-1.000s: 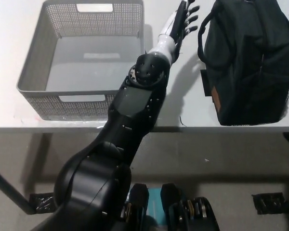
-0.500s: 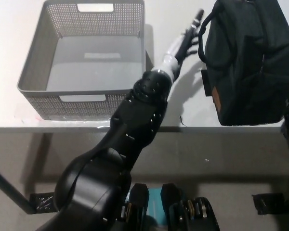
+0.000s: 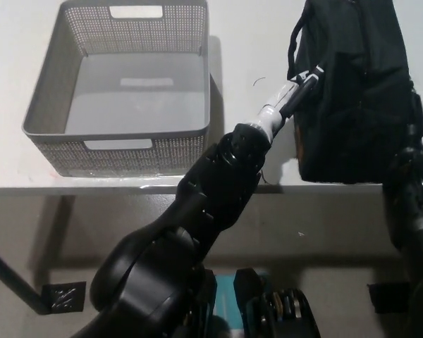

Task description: Use both hands to pick up a lunch bag on the right hand side and place it into a container on the left hand side

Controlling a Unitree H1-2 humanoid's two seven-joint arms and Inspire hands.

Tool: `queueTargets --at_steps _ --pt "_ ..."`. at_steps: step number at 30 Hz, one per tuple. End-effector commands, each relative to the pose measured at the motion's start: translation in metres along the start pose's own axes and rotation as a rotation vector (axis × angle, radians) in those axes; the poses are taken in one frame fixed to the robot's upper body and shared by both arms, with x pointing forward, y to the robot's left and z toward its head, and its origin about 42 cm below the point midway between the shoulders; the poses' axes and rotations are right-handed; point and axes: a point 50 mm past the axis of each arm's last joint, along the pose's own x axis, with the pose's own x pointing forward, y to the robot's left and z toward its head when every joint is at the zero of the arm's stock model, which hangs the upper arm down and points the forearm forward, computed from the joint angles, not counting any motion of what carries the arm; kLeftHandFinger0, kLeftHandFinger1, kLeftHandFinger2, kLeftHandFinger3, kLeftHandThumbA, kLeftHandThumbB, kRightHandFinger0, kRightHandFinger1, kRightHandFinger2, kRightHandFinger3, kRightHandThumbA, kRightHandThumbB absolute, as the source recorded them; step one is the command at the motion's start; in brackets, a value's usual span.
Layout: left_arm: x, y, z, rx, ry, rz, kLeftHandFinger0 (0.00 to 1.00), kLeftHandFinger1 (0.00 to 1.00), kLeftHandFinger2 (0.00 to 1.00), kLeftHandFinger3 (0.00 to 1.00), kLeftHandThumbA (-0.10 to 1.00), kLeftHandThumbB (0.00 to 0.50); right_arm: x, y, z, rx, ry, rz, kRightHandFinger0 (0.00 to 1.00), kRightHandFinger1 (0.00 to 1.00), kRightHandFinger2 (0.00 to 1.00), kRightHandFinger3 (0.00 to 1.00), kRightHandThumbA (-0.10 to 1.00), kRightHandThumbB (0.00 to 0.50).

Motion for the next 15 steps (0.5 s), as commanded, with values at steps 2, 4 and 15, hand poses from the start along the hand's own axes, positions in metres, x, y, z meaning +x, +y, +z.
queueTargets --at_steps 2,4,15 --pt "0.007 -0.044 0.059 0.059 -0.105 -0.086 1.0 1.0 1.0 1.0 1.0 0.342 0.0 0.083 0.019 0.108 -0.072 0.197 1.0 1.0 1.0 1.0 1.0 0.189" --pt "0.008 -0.042 0.069 0.058 -0.122 -0.095 1.0 1.0 1.0 1.0 1.0 0.336 -0.005 0.084 0.028 0.079 -0.104 0.226 1.0 1.0 1.0 1.0 1.0 0.251" --pt "0.012 -0.036 0.089 0.059 -0.134 -0.115 1.0 1.0 1.0 1.0 1.0 0.247 -0.008 0.095 0.048 0.093 -0.123 0.172 1.0 1.0 1.0 1.0 1.0 0.136"
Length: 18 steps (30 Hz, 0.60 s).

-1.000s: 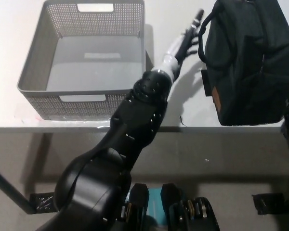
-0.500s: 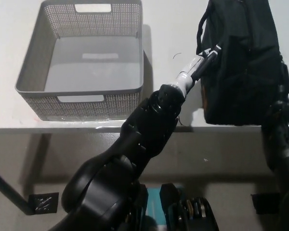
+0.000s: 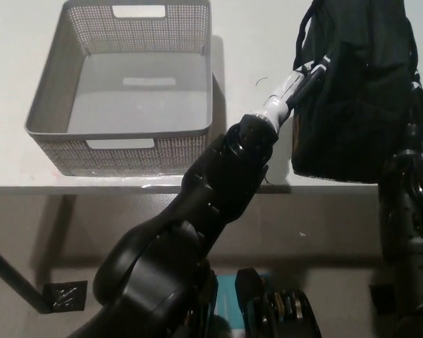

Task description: Use both hands to pick up a lunch bag on the right hand side and place it into a container on the left hand side

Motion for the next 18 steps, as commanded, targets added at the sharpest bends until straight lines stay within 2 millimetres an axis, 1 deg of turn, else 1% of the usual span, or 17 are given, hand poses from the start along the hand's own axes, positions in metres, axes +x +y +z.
queueTargets --at_steps 1,2,4,5,8,11,13,14,15,16,17,18 --pt "0.007 -0.034 0.068 0.04 -0.134 -0.123 1.0 1.0 1.0 1.0 1.0 0.233 0.014 0.078 0.02 0.074 -0.028 0.153 1.0 1.0 1.0 1.0 1.0 0.123" --pt "0.007 -0.033 0.069 0.042 -0.137 -0.123 1.0 1.0 1.0 1.0 1.0 0.23 0.015 0.079 0.022 0.082 -0.029 0.149 1.0 1.0 1.0 1.0 1.0 0.111" --pt "0.007 -0.03 0.072 0.042 -0.146 -0.122 1.0 1.0 1.0 1.0 1.0 0.236 0.018 0.083 0.025 0.085 -0.033 0.146 1.0 1.0 1.0 1.0 1.0 0.107" --pt "0.008 -0.028 0.074 0.043 -0.148 -0.121 1.0 1.0 1.0 1.0 1.0 0.233 0.019 0.086 0.027 0.076 -0.035 0.143 1.0 1.0 1.0 1.0 1.0 0.119" --pt "0.009 -0.023 0.083 0.022 -0.162 -0.119 1.0 1.0 1.0 1.0 1.0 0.234 0.022 0.092 0.035 0.063 -0.051 0.148 1.0 1.0 1.0 1.0 1.0 0.122" --pt "0.011 -0.013 0.097 0.018 -0.187 -0.112 1.0 1.0 1.0 1.0 1.0 0.227 0.029 0.104 0.048 0.067 -0.067 0.161 1.0 1.0 1.0 1.0 1.0 0.134" --pt "0.011 -0.01 0.104 0.018 -0.202 -0.111 1.0 1.0 1.0 1.0 1.0 0.226 0.031 0.108 0.055 0.056 -0.074 0.168 1.0 1.0 1.0 1.0 1.0 0.132" --pt "0.011 -0.006 0.11 0.023 -0.218 -0.106 1.0 1.0 1.0 1.0 1.0 0.228 0.035 0.112 0.062 0.054 -0.085 0.175 1.0 1.0 1.0 1.0 1.0 0.105" --pt "0.012 -0.002 0.119 0.052 -0.227 -0.089 1.0 1.0 1.0 1.0 1.0 0.228 0.039 0.118 0.07 0.077 -0.104 0.194 1.0 1.0 1.0 1.0 1.0 0.066" --pt "0.013 0.001 0.123 0.069 -0.232 -0.079 1.0 1.0 1.0 1.0 1.0 0.225 0.041 0.121 0.075 0.091 -0.116 0.208 1.0 1.0 1.0 1.0 1.0 0.06" --pt "0.013 0.005 0.129 0.069 -0.246 -0.073 1.0 1.0 1.0 1.0 1.0 0.217 0.043 0.127 0.081 0.106 -0.126 0.211 1.0 1.0 1.0 1.0 1.0 0.036" --pt "0.013 0.01 0.135 0.067 -0.262 -0.068 1.0 1.0 1.0 1.0 1.0 0.23 0.046 0.134 0.089 0.111 -0.136 0.219 1.0 1.0 1.0 1.0 1.0 0.015"
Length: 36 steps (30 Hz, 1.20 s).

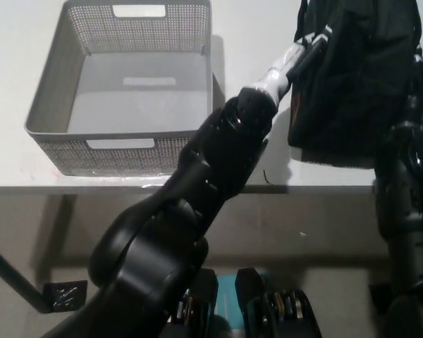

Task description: Use both hands to pick up a lunch bag on the right hand side and place it into a container on the left hand side

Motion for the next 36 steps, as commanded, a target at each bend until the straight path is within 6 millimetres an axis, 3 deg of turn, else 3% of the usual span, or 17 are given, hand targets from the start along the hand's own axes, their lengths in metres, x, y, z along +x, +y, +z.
queueTargets --at_steps 1,4,7,12,14,15,17,20,23,26,29,31,33,36 --pt "0.008 -0.015 0.099 0.058 -0.226 -0.093 1.0 1.0 1.0 1.0 1.0 0.246 0.023 0.103 0.057 0.074 -0.107 0.228 1.0 1.0 1.0 1.0 1.0 0.014" --pt "0.009 0.001 0.119 0.066 -0.26 -0.059 1.0 1.0 1.0 1.0 1.0 0.224 0.025 0.125 0.077 0.019 -0.148 0.257 1.0 1.0 1.0 1.0 1.0 0.019" --pt "0.006 0.025 0.144 0.053 -0.323 -0.014 1.0 1.0 1.0 1.0 1.0 0.214 0.026 0.154 0.1 -0.077 -0.159 0.304 1.0 1.0 1.0 1.0 1.0 0.08" --pt "-0.002 0.069 0.178 0.055 -0.409 0.052 1.0 1.0 1.0 1.0 1.0 0.197 0.033 0.208 0.13 -0.12 -0.203 0.388 1.0 1.0 1.0 1.0 1.0 0.054" --pt "-0.007 0.084 0.185 0.049 -0.437 0.082 1.0 1.0 1.0 1.0 1.0 0.183 0.032 0.226 0.135 -0.107 -0.209 0.424 1.0 1.0 1.0 1.0 1.0 0.05" --pt "-0.014 0.099 0.189 0.029 -0.467 0.104 1.0 1.0 1.0 1.0 1.0 0.173 0.028 0.245 0.139 -0.12 -0.213 0.447 1.0 1.0 1.0 1.0 1.0 0.052" --pt "-0.019 0.109 0.191 0.013 -0.484 0.119 1.0 1.0 1.0 1.0 1.0 0.183 0.024 0.258 0.14 -0.12 -0.21 0.463 1.0 1.0 1.0 1.0 1.0 0.06" --pt "-0.033 0.132 0.19 -0.007 -0.5 0.182 1.0 1.0 1.0 1.0 1.0 0.198 0.013 0.287 0.135 -0.124 -0.195 0.538 1.0 1.0 1.0 1.0 1.0 0.062" --pt "-0.062 0.173 0.182 -0.034 -0.54 0.268 1.0 1.0 1.0 1.0 1.0 0.188 -0.005 0.332 0.126 -0.143 -0.17 0.629 1.0 1.0 1.0 1.0 1.0 0.072" --pt "-0.085 0.2 0.178 -0.047 -0.561 0.335 1.0 1.0 1.0 1.0 1.0 0.197 -0.019 0.365 0.121 -0.13 -0.151 0.703 1.0 1.0 1.0 1.0 1.0 0.05" --pt "-0.108 0.225 0.173 -0.066 -0.555 0.379 1.0 1.0 1.0 1.0 1.0 0.198 -0.034 0.393 0.113 -0.161 -0.128 0.763 1.0 1.0 1.0 1.0 1.0 0.072" --pt "-0.131 0.247 0.16 -0.092 -0.559 0.454 1.0 1.0 1.0 1.0 1.0 0.195 -0.049 0.414 0.103 -0.179 -0.111 0.794 1.0 1.0 1.0 1.0 1.0 0.026" --pt "-0.148 0.262 0.145 -0.075 -0.577 0.482 1.0 1.0 1.0 1.0 1.0 0.188 -0.064 0.432 0.091 -0.291 -0.112 0.813 1.0 1.0 1.0 1.0 1.0 0.067" --pt "-0.175 0.279 0.12 -0.105 -0.58 0.527 1.0 1.0 1.0 1.0 1.0 0.177 -0.082 0.448 0.068 -0.327 -0.079 0.88 1.0 1.0 1.0 1.0 1.0 0.059"
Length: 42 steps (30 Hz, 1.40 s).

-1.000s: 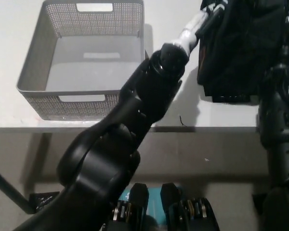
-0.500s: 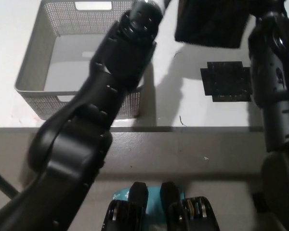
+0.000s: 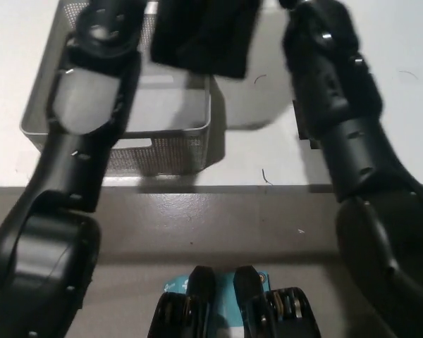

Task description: Use both hands to pick up a lunch bag on the right hand side and place it into a container on the left hand side

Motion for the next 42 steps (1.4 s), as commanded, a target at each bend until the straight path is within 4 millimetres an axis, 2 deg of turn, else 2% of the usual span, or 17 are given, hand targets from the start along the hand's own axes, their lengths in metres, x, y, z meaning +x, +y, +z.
queueTargets --at_steps 1,4,12,19,22,25,28,30,32,34,35,36,37,38,40,41,42 --pt "-0.039 0.097 0.091 -0.077 -0.258 0.132 1.0 1.0 1.0 1.0 1.0 0.176 -0.038 0.234 0.078 -0.231 -0.21 0.534 1.0 1.0 1.0 1.0 1.0 0.073" --pt "-0.059 0.111 0.082 -0.102 -0.234 0.209 1.0 1.0 1.0 1.0 1.0 0.199 -0.05 0.253 0.064 -0.252 -0.192 0.578 1.0 1.0 1.0 1.0 1.0 0.096" --pt "-0.087 0.123 0.063 -0.116 -0.228 0.256 1.0 1.0 1.0 1.0 1.0 0.195 -0.06 0.267 0.041 -0.277 -0.155 0.637 1.0 1.0 1.0 1.0 1.0 0.066" --pt "-0.084 0.114 0.048 -0.095 -0.19 0.212 1.0 1.0 1.0 1.0 1.0 0.206 -0.052 0.248 0.029 -0.295 -0.137 0.616 1.0 1.0 1.0 1.0 1.0 0.07" --pt "-0.075 0.105 0.047 -0.134 -0.154 0.188 1.0 1.0 1.0 1.0 1.0 0.234 -0.046 0.238 0.028 -0.277 -0.113 0.589 1.0 1.0 1.0 1.0 1.0 0.114" --pt "-0.069 0.1 0.041 -0.121 -0.146 0.141 1.0 1.0 1.0 1.0 1.0 0.233 -0.041 0.228 0.023 -0.271 -0.086 0.568 1.0 1.0 1.0 1.0 1.0 0.098" --pt "-0.065 0.096 0.031 -0.094 -0.1 0.09 1.0 1.0 1.0 1.0 1.0 0.299 -0.037 0.216 0.019 -0.318 -0.088 0.539 1.0 1.0 1.0 1.0 1.0 0.077" --pt "-0.061 0.096 0.024 -0.03 -0.057 0.038 1.0 1.0 1.0 1.0 1.0 0.297 -0.028 0.201 0.022 -0.496 -0.112 0.508 1.0 1.0 1.0 1.0 1.0 0.082" --pt "-0.059 0.112 0.017 0.058 -0.006 -0.042 1.0 1.0 1.0 1.0 1.0 0.28 -0.015 0.175 0.035 -0.798 -0.124 0.486 1.0 1.0 1.0 1.0 1.0 0.048" --pt "-0.059 0.119 0.014 0.068 0.016 -0.048 1.0 1.0 1.0 1.0 1.0 0.276 -0.009 0.163 0.04 -0.904 -0.122 0.465 1.0 1.0 1.0 1.0 0.99 0.009" --pt "-0.061 0.134 0.01 0.133 0.054 -0.072 1.0 1.0 1.0 1.0 1.0 0.262 -0.002 0.142 0.049 -1.057 -0.145 0.421 0.96 1.0 1.0 1.0 0.83 0.13" --pt "-0.063 0.152 0.008 0.2 0.1 -0.078 1.0 1.0 1.0 1.0 1.0 0.259 0.004 0.12 0.061 -1.169 -0.158 0.376 0.8 0.82 0.87 1.0 0.73 0.11" --pt "-0.066 0.167 0.006 0.242 0.131 -0.07 1.0 1.0 1.0 1.0 1.0 0.255 0.006 0.104 0.07 -1.192 -0.161 0.35 0.75 0.86 0.95 1.0 0.62 0.1" --pt "-0.068 0.175 0.005 0.259 0.145 -0.066 1.0 1.0 1.0 1.0 1.0 0.254 0.006 0.095 0.074 -1.201 -0.164 0.336 0.81 0.9 0.96 1.0 0.6 0.095" --pt "-0.076 0.204 0.004 0.307 0.163 -0.087 1.0 1.0 1.0 1.0 1.0 0.257 0.001 0.058 0.094 -1.212 -0.228 0.264 0.76 0.83 0.91 1.0 0.61 0.044" --pt "-0.081 0.215 0.005 0.309 0.173 -0.086 1.0 1.0 1.0 1.0 1.0 0.237 -0.001 0.045 0.101 -1.187 -0.245 0.237 0.99 1.0 1.0 1.0 0.62 0.05" --pt "-0.085 0.223 0.006 0.311 0.18 -0.087 1.0 1.0 1.0 1.0 1.0 0.231 -0.004 0.035 0.105 -1.161 -0.256 0.223 0.93 0.99 1.0 1.0 0.63 0.056"
